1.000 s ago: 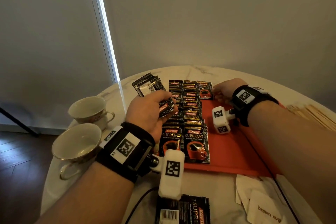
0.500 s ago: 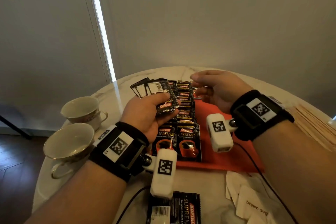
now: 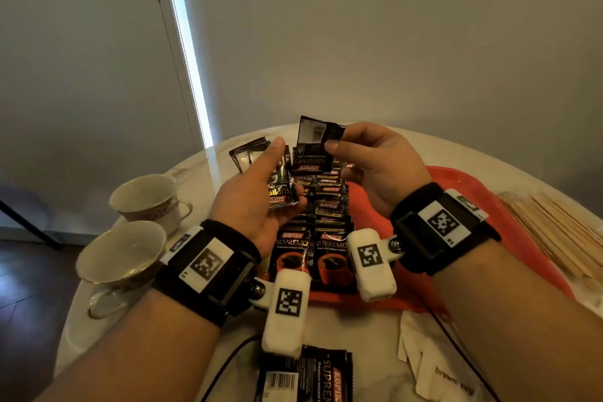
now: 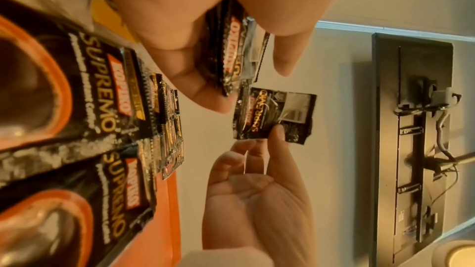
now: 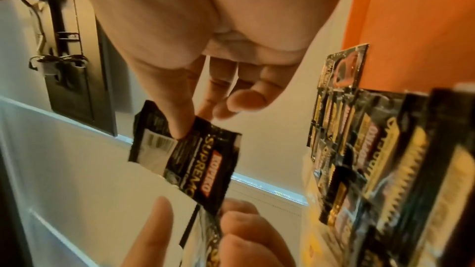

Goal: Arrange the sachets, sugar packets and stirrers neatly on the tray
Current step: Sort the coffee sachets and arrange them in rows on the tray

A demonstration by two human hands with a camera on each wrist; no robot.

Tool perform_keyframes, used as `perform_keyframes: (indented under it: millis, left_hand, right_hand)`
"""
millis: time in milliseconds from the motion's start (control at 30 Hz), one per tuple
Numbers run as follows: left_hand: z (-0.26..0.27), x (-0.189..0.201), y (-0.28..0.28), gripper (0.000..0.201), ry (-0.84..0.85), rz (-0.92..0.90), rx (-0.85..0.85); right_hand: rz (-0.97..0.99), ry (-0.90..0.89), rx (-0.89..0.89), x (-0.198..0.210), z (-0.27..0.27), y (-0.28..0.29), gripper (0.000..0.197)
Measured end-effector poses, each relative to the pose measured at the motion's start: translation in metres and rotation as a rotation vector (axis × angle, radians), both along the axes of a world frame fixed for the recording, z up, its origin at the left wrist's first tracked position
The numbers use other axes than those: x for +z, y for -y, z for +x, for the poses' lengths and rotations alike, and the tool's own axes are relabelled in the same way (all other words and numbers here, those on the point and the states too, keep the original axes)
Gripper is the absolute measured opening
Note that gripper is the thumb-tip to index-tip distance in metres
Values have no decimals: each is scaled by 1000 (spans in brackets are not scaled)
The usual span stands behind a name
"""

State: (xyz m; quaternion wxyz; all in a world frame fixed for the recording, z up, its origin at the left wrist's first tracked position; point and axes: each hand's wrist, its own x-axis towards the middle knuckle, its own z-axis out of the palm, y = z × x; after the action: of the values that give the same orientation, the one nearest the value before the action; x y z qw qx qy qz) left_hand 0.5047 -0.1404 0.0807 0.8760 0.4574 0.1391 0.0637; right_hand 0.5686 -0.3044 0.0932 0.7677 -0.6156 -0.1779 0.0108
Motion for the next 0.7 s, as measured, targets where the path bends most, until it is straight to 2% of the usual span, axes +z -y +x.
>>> perform_keyframes:
  millis: [133,200,267,400,533,700]
  left_hand:
    - [1,-1,-1,47,24,-43,-9]
    - [2,-1,-2,46,27,-77,11]
    - [3,-1,-4,40,22,-126,29]
    - [1,-1,-3,53,64,-108,-5]
    - [-1,-4,0,19,103,14,-7]
    - [-1,-4,-2,29,86,88,-20]
  right_hand:
    - [-107,163,9,-4,-1,-4,25]
    - [-125,211,-29,-4,-2,-5,24]
    - [-106,247,-81,-1,-3,-5,20]
    - [-206,283,-75,2,-5,-6,28]
    - [-338,250,-15,2,-8,-11,28]
    - [-106,-37,99,2,-11,-15,30]
